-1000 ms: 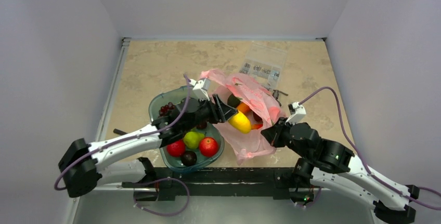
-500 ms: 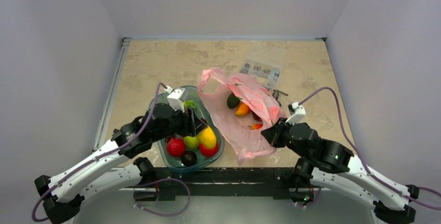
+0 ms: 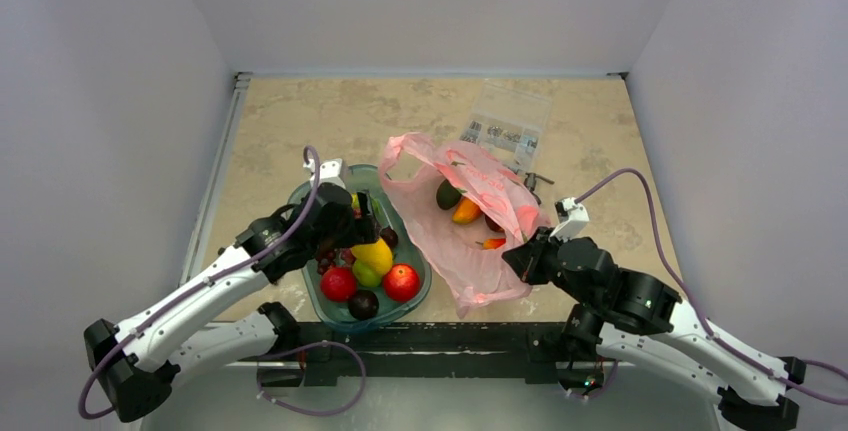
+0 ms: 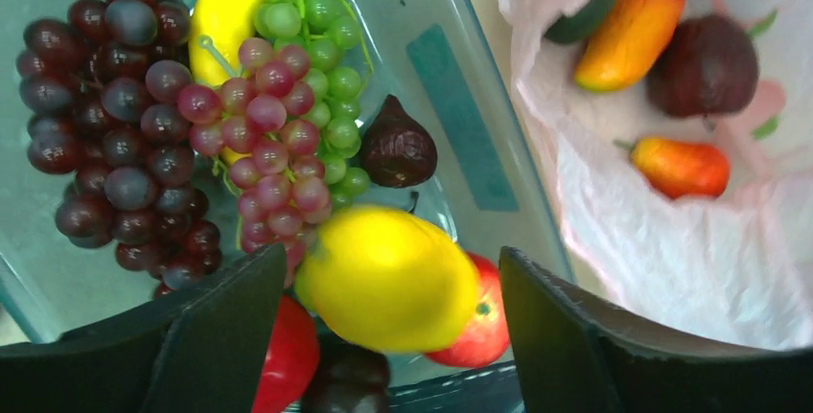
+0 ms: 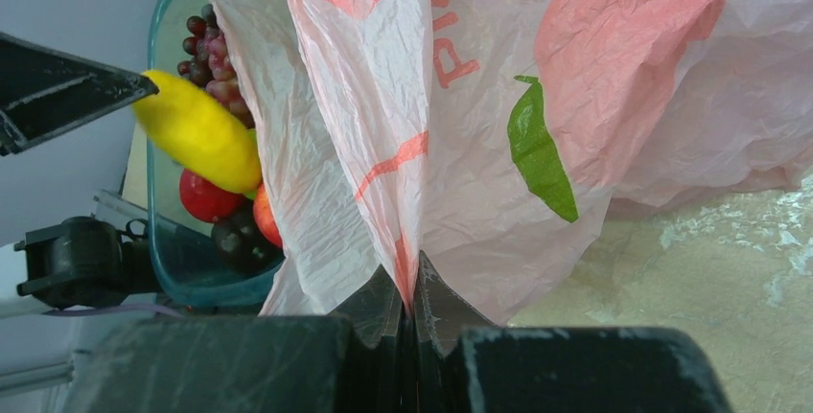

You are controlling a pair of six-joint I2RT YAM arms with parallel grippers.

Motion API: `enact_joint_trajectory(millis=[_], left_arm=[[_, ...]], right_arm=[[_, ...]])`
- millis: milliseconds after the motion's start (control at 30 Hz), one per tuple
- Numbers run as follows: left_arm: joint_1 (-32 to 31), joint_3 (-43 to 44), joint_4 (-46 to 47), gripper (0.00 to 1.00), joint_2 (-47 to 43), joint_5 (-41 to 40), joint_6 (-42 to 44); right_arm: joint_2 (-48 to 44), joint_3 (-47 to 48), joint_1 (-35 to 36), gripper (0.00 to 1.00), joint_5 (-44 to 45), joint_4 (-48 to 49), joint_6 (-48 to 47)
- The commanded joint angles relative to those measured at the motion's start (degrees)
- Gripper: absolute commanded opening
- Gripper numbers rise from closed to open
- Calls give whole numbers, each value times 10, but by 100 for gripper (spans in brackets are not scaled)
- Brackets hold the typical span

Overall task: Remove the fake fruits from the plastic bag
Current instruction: Place the fake fruit in the bin, then take out the fake fruit from the plastic bag.

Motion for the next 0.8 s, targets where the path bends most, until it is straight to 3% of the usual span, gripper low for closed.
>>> enact_joint_trajectory(millis=[0,33,67,133,433,600,767], left_arm=[[17,67,-9,89,27,-13,-28],[-30,74,-10,94,28,-10,-27],[11,80,-10,97,29,-8,-26],[17,89,-6,99,27,3,-21],[1,90,164,84,51,216,62],[-82,114,236,81,113,182,112],[-112,116,340,80,216,148,161]], right_arm=[[-11,-2,1,0,4,11,-1],[-14,-1,1,0,5,11,-1],[-16,-3,1,0,5,12,-2],[-19,-4,1,0,3,13,-2],[-19,-4,1,0,-2,17,-7],[-20,-3,1,0,-3,17,-7],[-19,-4,1,0,-5,17,-6]])
